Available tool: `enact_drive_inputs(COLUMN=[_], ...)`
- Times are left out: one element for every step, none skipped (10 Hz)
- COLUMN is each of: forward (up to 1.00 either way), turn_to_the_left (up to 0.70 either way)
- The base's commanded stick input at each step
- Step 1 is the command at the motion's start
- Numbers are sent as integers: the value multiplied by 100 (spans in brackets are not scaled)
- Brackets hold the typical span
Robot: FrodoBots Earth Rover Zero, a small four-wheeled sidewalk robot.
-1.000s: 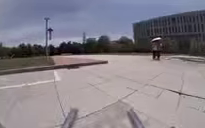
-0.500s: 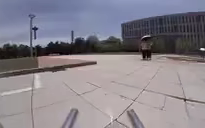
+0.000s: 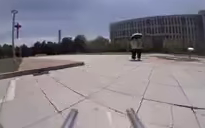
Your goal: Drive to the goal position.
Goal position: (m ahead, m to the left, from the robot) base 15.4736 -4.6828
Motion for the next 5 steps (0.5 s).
enact_drive_inputs(forward=[100,100,100,100,100], turn_to_the_left=[-37,-14,0,1,3])
